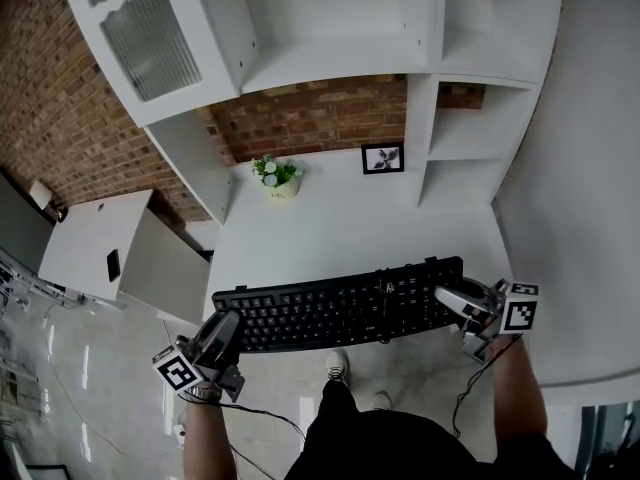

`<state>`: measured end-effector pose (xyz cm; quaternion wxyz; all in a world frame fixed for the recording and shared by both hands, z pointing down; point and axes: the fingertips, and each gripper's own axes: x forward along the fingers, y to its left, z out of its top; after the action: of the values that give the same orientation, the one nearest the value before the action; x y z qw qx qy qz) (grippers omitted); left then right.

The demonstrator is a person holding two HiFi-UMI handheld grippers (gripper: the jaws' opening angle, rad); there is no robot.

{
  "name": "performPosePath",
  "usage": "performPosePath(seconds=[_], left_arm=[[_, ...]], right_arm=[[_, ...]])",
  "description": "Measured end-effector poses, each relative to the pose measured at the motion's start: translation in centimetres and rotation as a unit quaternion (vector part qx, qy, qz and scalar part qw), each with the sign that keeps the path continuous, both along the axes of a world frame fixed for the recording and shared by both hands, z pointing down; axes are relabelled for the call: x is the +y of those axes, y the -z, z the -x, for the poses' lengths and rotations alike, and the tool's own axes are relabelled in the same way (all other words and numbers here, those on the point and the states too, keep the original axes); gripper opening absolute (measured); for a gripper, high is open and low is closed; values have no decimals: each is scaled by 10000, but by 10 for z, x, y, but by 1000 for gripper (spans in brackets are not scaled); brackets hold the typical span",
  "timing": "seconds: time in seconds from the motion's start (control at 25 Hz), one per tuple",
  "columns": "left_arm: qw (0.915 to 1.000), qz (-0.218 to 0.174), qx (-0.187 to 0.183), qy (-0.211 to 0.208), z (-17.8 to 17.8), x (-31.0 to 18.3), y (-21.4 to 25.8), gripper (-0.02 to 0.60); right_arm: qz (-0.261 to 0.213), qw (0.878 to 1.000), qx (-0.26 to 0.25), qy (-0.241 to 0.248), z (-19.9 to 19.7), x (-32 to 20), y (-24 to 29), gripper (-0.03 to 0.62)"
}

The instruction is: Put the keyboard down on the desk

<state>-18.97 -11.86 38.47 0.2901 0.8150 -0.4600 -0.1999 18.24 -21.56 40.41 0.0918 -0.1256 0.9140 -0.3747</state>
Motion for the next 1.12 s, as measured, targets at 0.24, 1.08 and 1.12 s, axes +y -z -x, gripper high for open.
performPosePath(seconds=[0.24, 1.08, 1.12], left_arm=[[9996, 215, 91, -143, 21, -50, -26, 179], [9898, 1205, 570, -511, 82, -178, -130, 179], [9886, 1288, 587, -516, 85, -182, -137, 179]], right_arm=[[327, 9993, 111, -140, 18, -37, -26, 164], [1390, 9882, 571, -287, 86, -148, -122, 166], [1383, 9881, 621, -250, 90, -151, -127, 166]])
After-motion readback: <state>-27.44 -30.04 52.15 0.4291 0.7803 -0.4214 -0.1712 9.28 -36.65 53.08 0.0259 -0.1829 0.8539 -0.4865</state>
